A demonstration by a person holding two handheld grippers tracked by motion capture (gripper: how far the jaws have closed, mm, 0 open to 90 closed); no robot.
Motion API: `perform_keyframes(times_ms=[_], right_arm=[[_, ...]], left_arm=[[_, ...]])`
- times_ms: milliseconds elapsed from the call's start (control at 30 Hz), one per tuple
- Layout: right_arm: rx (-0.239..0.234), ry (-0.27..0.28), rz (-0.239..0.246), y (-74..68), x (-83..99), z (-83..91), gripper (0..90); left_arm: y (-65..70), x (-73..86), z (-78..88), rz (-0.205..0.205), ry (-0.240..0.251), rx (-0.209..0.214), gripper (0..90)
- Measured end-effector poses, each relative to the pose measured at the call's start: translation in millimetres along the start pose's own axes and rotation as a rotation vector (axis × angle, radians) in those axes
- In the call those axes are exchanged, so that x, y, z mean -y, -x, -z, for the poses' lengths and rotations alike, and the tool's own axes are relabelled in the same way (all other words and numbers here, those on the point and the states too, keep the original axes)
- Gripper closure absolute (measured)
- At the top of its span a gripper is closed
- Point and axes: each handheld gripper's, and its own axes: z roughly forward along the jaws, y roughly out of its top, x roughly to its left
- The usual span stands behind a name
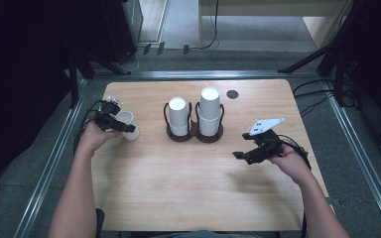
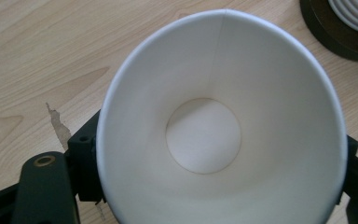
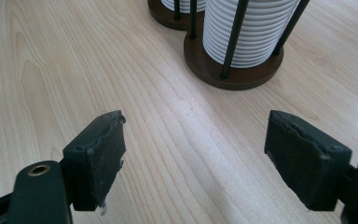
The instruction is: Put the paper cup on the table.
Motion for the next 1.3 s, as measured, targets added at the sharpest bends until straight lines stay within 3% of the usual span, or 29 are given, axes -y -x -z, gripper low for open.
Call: perform_keyframes(times_ms=[567, 667, 833, 1067, 1300], right_arm=[[0.000, -0.001, -0.002, 0.5, 0.2, 0.2, 20.3], [-0.004, -0.003, -0.001, 0.5, 0.4, -0.2, 20.3], [-0.003, -0.007, -0.001, 0.1, 0.5, -0.9, 20.3], [-0.004, -0.004, -0.001, 0.5, 0.7, -0.2, 20.3], [-0.008, -0.010, 0.000, 1.1, 1.3, -0.7, 20.3]], left_arm=[[2.4, -2.7, -5.2, 0.026, -0.001, 0.003, 8.7], [2.0, -3.4, -4.4, 0.044, 0.011, 0.027, 3.5], [3.9, -4.3, -3.2, 0.038, 0.021, 0.038, 3.2], [4.3, -7.5, 6.5, 0.043, 0.039, 0.043, 3.2], [7.4, -13.1, 21.3, 0.035, 0.086, 0.041, 3.2]])
